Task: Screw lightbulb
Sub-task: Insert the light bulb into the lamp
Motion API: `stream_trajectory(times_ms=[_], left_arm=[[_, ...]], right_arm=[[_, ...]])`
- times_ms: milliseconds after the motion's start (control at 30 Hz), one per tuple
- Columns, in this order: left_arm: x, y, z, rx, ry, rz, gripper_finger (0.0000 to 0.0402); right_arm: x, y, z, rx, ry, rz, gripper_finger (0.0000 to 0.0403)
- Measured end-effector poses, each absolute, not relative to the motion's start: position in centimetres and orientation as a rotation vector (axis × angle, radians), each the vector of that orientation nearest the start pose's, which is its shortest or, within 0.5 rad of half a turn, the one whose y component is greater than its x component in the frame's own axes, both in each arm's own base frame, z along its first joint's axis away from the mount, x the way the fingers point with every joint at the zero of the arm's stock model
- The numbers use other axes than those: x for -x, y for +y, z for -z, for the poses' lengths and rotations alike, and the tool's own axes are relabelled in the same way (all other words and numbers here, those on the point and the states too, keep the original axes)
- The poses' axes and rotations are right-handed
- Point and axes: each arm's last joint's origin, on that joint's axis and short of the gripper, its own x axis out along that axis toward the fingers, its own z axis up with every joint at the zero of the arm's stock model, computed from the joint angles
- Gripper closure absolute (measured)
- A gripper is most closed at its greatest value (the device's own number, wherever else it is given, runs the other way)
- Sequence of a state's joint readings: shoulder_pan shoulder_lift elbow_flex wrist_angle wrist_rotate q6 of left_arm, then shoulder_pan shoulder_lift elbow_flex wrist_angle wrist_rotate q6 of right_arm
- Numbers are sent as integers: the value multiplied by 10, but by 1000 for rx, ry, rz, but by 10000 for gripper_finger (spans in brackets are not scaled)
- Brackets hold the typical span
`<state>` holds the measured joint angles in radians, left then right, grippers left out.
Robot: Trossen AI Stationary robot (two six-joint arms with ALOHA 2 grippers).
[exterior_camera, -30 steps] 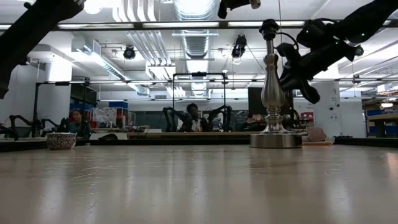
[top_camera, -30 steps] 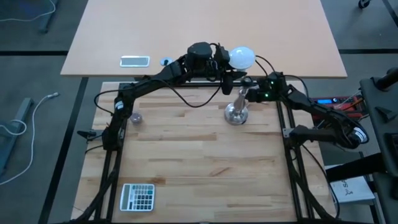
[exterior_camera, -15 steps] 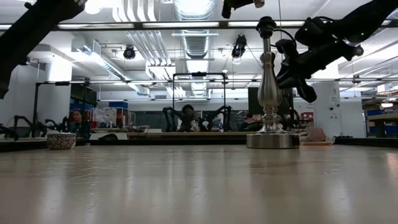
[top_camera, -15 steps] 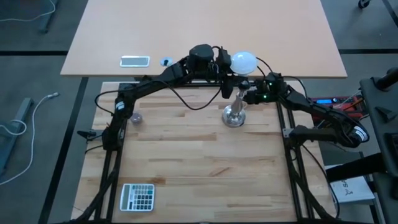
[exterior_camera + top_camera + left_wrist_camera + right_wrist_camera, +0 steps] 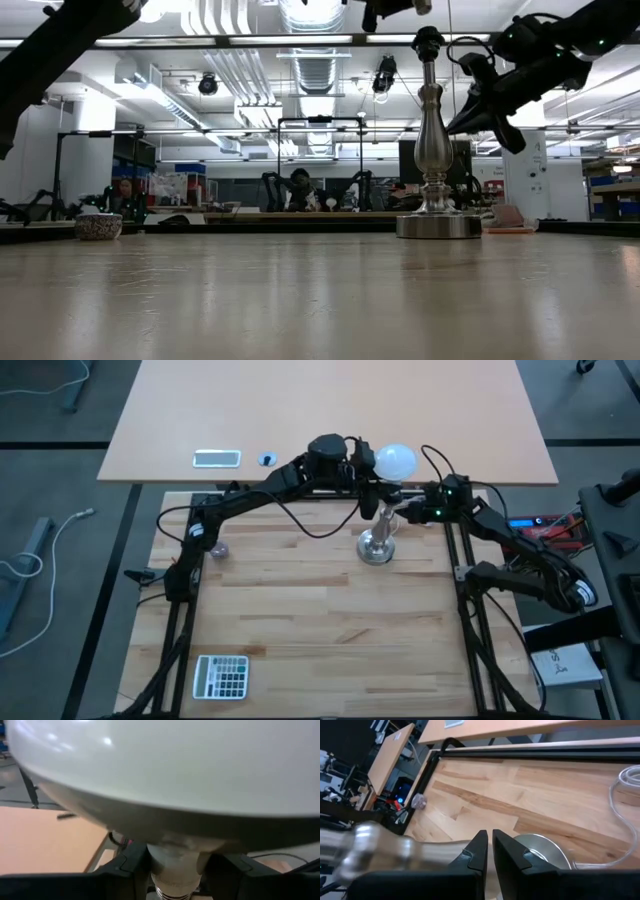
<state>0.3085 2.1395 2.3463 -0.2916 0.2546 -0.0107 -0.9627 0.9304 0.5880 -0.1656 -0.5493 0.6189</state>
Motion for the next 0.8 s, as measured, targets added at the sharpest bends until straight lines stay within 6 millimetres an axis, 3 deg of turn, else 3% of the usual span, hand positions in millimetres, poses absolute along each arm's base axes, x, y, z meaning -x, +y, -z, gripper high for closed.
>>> stream_trajectory(times_ms=[167, 800], left_arm=[[-471, 143, -416, 40, 107, -55, 263], [-472, 148, -408, 46, 144, -113, 263]], right_arm=[[-121, -148, -246, -951, 240, 536, 380], [-121, -148, -246, -940, 241, 541, 380]])
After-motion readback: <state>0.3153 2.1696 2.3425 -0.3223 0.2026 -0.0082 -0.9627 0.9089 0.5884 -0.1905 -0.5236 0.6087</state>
